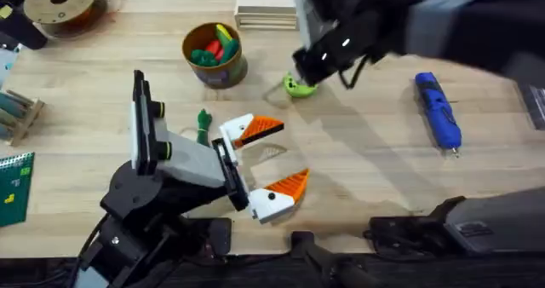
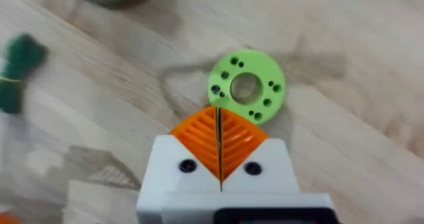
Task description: Pick up the gripper from the table and insert it into the empty holder that is missing its gripper. Then pick up a screw, insert it into the mounting hole, and use the screwdriver to tighten it. Finally, clean up the table by picking up the vegetable and placing it into the bucket.
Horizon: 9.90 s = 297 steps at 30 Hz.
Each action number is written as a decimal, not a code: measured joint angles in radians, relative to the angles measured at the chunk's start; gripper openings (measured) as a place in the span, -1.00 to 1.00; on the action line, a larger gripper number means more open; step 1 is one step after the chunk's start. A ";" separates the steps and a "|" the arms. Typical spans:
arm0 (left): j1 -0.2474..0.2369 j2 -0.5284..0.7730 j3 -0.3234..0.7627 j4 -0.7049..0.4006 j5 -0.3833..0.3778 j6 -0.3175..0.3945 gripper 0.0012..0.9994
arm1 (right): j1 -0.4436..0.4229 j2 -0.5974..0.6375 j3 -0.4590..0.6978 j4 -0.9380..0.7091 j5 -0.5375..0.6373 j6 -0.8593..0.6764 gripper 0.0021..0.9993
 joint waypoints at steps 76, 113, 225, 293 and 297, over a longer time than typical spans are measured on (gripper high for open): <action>0.000 0.000 0.000 0.000 0.000 0.000 0.97 | -0.004 0.376 0.419 -0.348 -0.027 0.061 -0.24; 0.000 0.000 0.000 0.000 0.000 0.000 0.98 | -0.004 0.448 0.426 -0.320 -0.018 0.057 -0.99; 0.000 0.000 0.000 0.000 0.012 0.049 0.98 | 0.326 0.212 0.709 -0.776 -0.296 0.110 -0.99; 0.000 0.001 0.000 -0.002 0.017 0.043 0.98 | 0.380 0.279 0.762 -0.803 -0.199 0.106 -0.97; 0.000 0.001 0.000 -0.001 0.017 0.044 0.98 | 0.380 0.279 0.763 -0.803 -0.183 0.106 0.10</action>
